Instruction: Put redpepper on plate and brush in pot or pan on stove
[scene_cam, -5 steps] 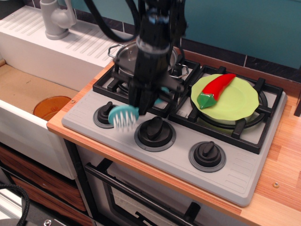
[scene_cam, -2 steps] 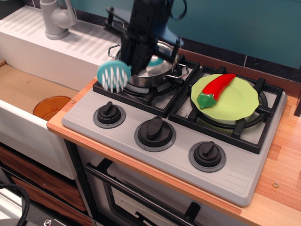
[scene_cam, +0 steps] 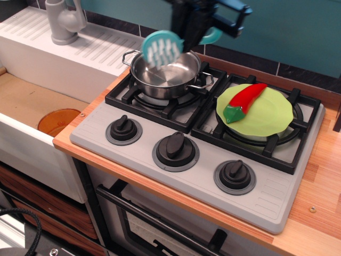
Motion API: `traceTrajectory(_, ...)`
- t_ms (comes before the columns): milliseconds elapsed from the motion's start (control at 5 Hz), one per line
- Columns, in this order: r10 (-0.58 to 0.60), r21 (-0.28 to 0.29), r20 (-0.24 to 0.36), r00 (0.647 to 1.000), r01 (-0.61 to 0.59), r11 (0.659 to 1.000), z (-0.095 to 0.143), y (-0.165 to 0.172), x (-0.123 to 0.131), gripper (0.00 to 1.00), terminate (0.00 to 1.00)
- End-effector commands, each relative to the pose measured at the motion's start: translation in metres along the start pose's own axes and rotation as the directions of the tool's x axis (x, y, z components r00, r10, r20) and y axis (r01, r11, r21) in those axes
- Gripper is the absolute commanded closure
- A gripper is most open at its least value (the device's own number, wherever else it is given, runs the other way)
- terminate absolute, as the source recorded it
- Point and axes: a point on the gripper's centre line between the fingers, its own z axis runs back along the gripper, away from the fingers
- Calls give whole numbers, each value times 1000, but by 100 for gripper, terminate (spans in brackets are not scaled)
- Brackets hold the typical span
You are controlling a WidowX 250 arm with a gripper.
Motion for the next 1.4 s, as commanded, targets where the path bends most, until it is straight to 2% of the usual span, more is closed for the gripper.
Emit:
traceTrajectory(0, -54, 27, 41, 998, 52, 998, 30, 56, 44, 100, 0)
traceTrajectory(200, -85, 40, 57, 995, 83, 996, 32, 77, 63, 100, 0)
traceTrajectory(400, -96, 18, 87, 992, 95, 995, 12, 81, 80, 100, 0)
traceTrajectory(600, -72, 2, 109, 991, 72, 997, -12, 70, 86, 100, 0)
traceTrajectory(800, -54, 7, 90, 994, 54, 999, -14, 61, 78, 100, 0)
traceTrajectory(1000, -25, 16, 96, 995, 23, 1000, -19, 47, 66, 100, 0)
traceTrajectory(1200, -9, -2, 115, 993, 9, 1000, -25, 31, 59, 0, 0)
